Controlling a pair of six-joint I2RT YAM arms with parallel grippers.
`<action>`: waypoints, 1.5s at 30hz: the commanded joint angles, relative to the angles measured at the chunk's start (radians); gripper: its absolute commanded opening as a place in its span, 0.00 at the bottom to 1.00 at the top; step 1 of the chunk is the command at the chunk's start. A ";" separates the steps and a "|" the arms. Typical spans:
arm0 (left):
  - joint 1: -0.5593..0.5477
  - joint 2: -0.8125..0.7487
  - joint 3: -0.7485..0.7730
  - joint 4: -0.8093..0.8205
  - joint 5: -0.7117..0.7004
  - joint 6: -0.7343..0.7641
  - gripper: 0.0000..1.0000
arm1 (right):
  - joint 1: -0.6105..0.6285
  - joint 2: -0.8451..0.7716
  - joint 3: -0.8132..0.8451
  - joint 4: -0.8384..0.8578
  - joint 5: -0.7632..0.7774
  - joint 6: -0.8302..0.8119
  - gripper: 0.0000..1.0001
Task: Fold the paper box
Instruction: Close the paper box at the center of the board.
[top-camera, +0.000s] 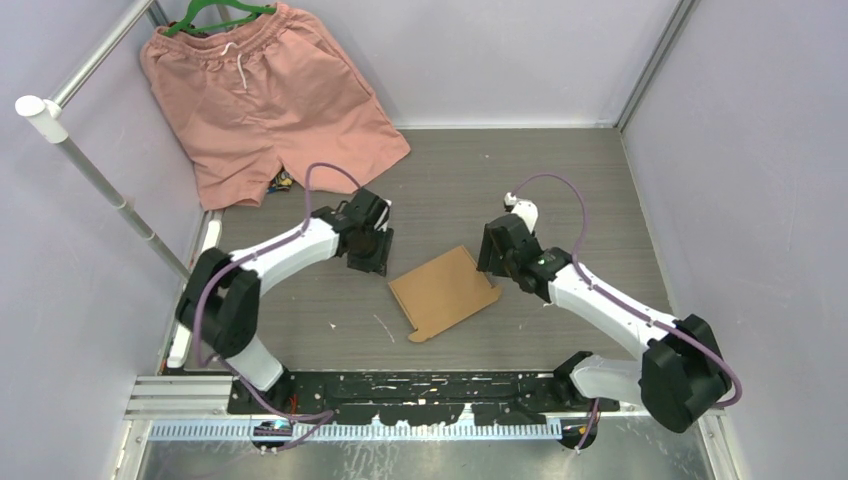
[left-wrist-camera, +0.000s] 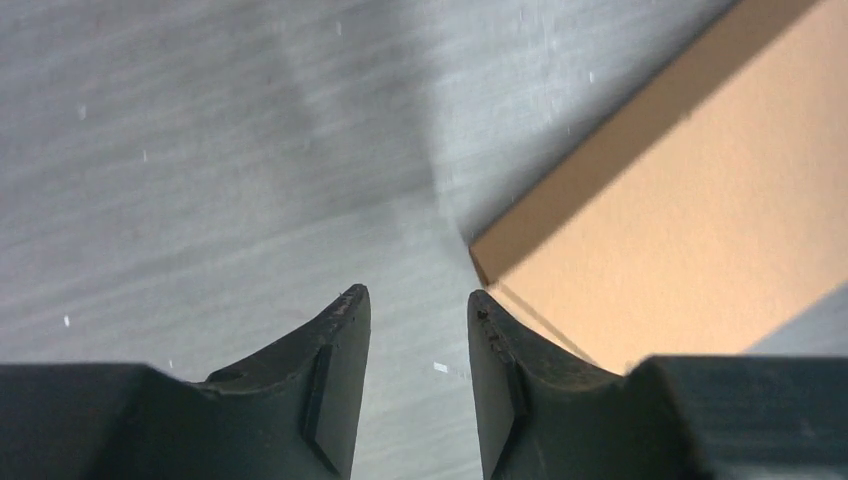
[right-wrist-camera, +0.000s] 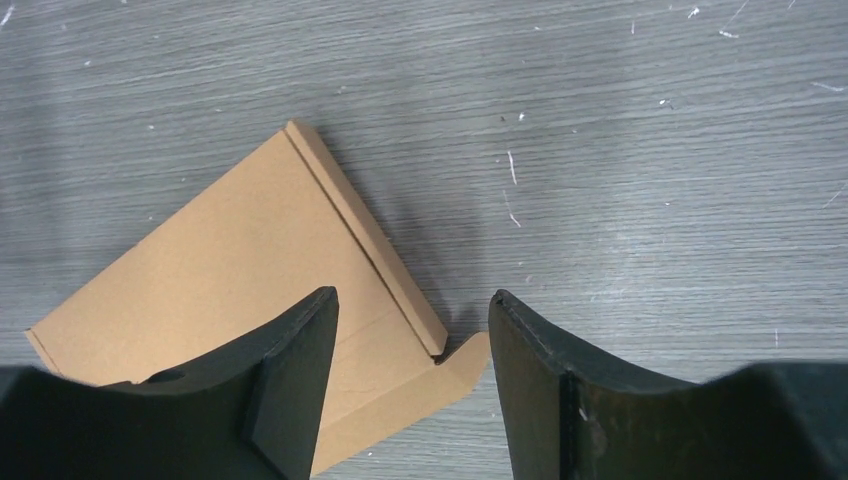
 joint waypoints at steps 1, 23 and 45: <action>0.001 -0.167 -0.124 0.044 0.046 -0.067 0.42 | -0.099 0.009 0.012 0.078 -0.193 -0.036 0.63; -0.172 -0.529 -0.582 0.536 0.072 -0.390 0.58 | -0.245 0.077 -0.112 0.273 -0.604 -0.089 0.76; -0.259 -0.474 -0.647 0.723 0.056 -0.471 0.61 | -0.256 0.125 -0.173 0.380 -0.710 -0.043 0.78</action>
